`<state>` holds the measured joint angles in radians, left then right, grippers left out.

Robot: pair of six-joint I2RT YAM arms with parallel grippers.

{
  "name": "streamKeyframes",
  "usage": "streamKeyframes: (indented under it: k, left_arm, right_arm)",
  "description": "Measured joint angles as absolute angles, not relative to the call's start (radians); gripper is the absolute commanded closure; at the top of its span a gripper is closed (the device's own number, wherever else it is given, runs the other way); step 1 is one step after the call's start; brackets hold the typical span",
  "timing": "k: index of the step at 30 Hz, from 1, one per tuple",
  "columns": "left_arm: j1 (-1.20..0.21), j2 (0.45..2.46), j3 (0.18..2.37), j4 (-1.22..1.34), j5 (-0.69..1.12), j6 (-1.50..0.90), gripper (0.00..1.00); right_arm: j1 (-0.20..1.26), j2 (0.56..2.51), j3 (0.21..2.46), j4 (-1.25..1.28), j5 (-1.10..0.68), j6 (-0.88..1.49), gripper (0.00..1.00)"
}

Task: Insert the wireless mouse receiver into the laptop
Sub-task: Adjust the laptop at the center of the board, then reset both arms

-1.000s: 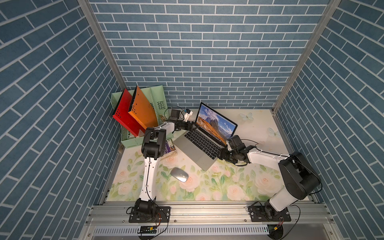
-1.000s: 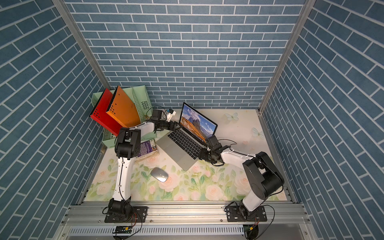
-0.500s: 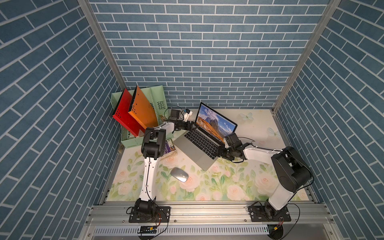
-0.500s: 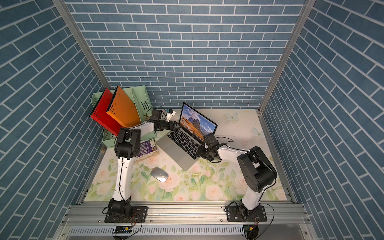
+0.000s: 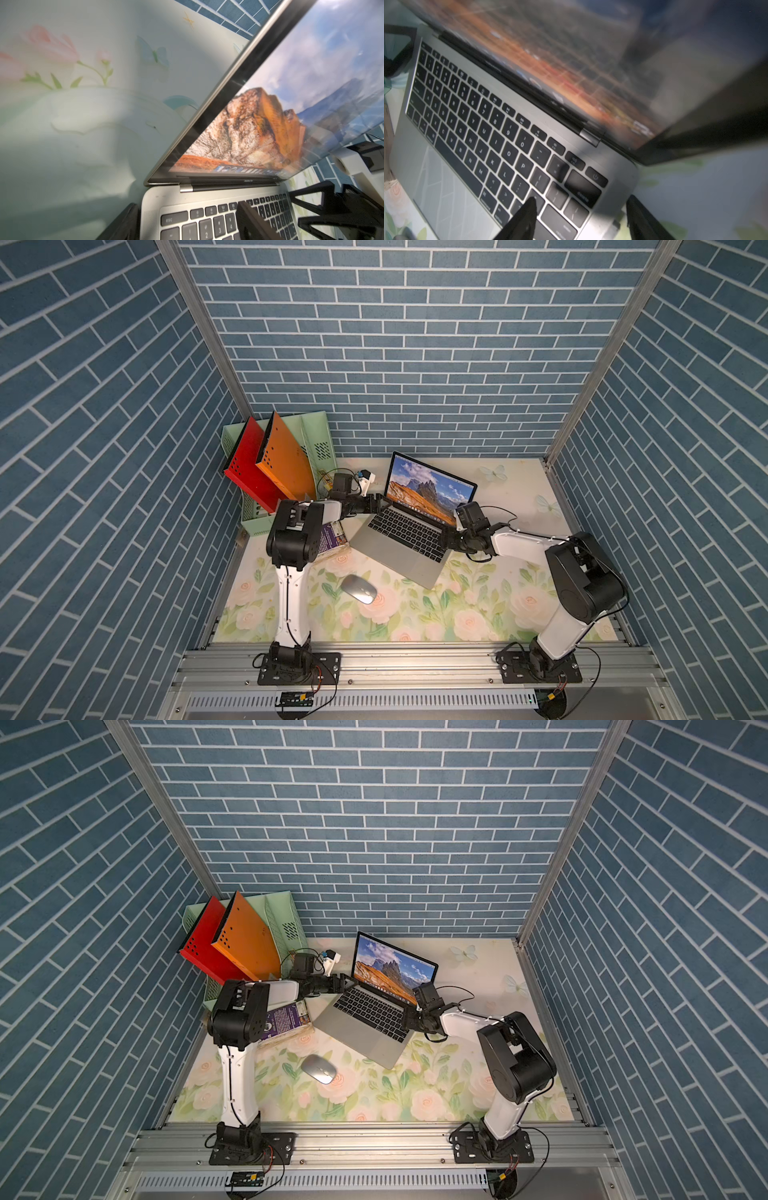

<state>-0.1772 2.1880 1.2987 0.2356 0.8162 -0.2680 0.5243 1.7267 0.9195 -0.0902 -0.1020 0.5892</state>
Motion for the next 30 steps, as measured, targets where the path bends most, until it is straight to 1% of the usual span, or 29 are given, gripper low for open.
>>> streamKeyframes:
  k: [5, 6, 10, 12, 14, 16, 18, 20, 22, 25, 28, 30]
  left_arm:
    - [-0.197, 2.095, 1.140, 0.326, 0.778, -0.353, 0.21]
    - [-0.205, 2.073, 1.100, 0.349, 0.770, -0.373, 0.21]
    - [-0.230, 2.023, 1.025, 0.389, 0.738, -0.416, 0.15]
    - [-0.241, 1.995, 1.007, 0.372, 0.705, -0.419, 0.10]
    - [-0.251, 1.949, 0.987, 0.329, 0.649, -0.416, 0.01]
    - [-0.258, 1.879, 0.956, 0.281, 0.580, -0.409, 0.00]
    - [-0.260, 1.776, 0.905, 0.256, 0.491, -0.400, 0.00]
    - [-0.258, 1.639, 0.836, 0.255, 0.391, -0.386, 0.00]
    - [-0.256, 1.470, 0.737, 0.288, 0.252, -0.375, 0.00]
    - [-0.238, 1.203, 0.553, 0.373, 0.028, -0.361, 0.00]
    - [-0.202, 0.958, 0.338, 0.499, -0.209, -0.320, 0.00]
    - [-0.180, 0.867, 0.202, 0.612, -0.324, -0.273, 0.00]
  right_arm:
    - [0.459, 1.753, 0.941, -0.070, -0.100, 0.498, 0.33]
    - [0.443, 1.763, 0.950, -0.066, -0.101, 0.477, 0.32]
    - [0.411, 1.767, 0.975, -0.044, -0.091, 0.418, 0.25]
    - [0.403, 1.748, 0.968, -0.031, -0.071, 0.404, 0.22]
    - [0.397, 1.694, 0.930, -0.021, -0.041, 0.395, 0.18]
    - [0.387, 1.598, 0.862, -0.018, -0.004, 0.395, 0.11]
    - [0.359, 1.473, 0.776, -0.011, 0.034, 0.395, 0.04]
    - [0.314, 1.349, 0.698, -0.002, 0.070, 0.394, 0.01]
    - [0.257, 1.242, 0.629, 0.019, 0.104, 0.384, 0.01]
    - [0.175, 1.139, 0.552, 0.073, 0.148, 0.344, 0.01]
    - [0.126, 1.079, 0.476, 0.168, 0.189, 0.275, 0.01]
    - [0.112, 1.066, 0.430, 0.243, 0.210, 0.229, 0.01]
